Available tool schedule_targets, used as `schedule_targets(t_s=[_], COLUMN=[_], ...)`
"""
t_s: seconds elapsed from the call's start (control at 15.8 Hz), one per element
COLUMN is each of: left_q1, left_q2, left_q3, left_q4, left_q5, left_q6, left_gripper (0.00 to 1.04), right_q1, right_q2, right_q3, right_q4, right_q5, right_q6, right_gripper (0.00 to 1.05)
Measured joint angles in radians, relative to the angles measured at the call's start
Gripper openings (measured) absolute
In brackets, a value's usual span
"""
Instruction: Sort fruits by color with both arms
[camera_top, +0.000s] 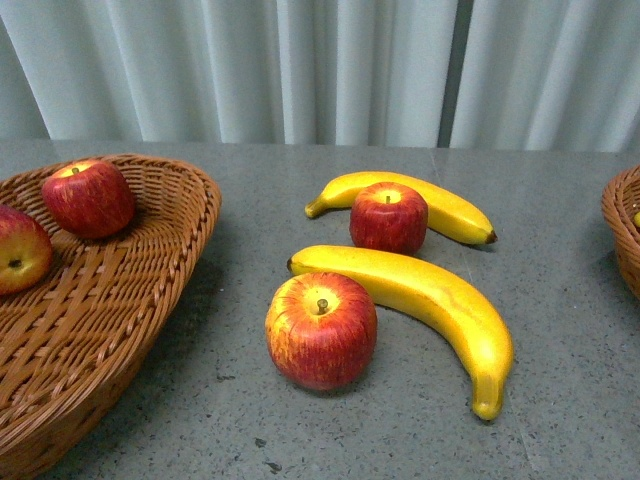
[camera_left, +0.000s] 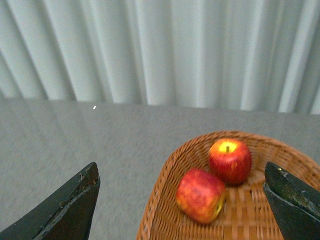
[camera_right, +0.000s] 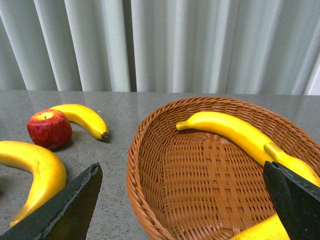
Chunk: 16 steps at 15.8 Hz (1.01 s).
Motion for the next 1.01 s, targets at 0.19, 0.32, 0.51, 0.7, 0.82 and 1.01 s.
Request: schedule_targets(t_s=[0.19, 0.32, 0.51, 0.7, 0.82, 1.01], left_q1=[0.007, -0.054, -0.199, -0.369, -0.438, -0.456], left_q2=[0.43, 0.673, 0.867, 0.872, 0.86, 0.863], left_q3=[0.267, 0.488, 0.626, 0.533, 0.467, 0.446], left_q4=[0.188, 0.111, -0.049, -0.092, -0.102, -0.072], left_q5=[0.227, 0.342, 0.44, 0.416, 0.401, 0.406], left_q6=[0.137, 0.226, 0.295, 0.251, 0.201, 0.167], left_gripper=[0.98, 0.98, 0.98, 0.98, 0.98, 0.98], right_q1=[0.0, 0.0, 0.0, 0.0, 0.0, 0.0], right_q2=[0.0, 0.0, 0.0, 0.0, 0.0, 0.0], right_q3=[0.0, 0.0, 0.0, 0.0, 0.0, 0.0], right_q4=[0.0, 0.0, 0.0, 0.0, 0.0, 0.0], right_q5=[0.0, 0.0, 0.0, 0.0, 0.0, 0.0], right_q6=[0.0, 0.0, 0.0, 0.0, 0.0, 0.0], right_gripper=[0.98, 0.98, 0.98, 0.98, 0.98, 0.98])
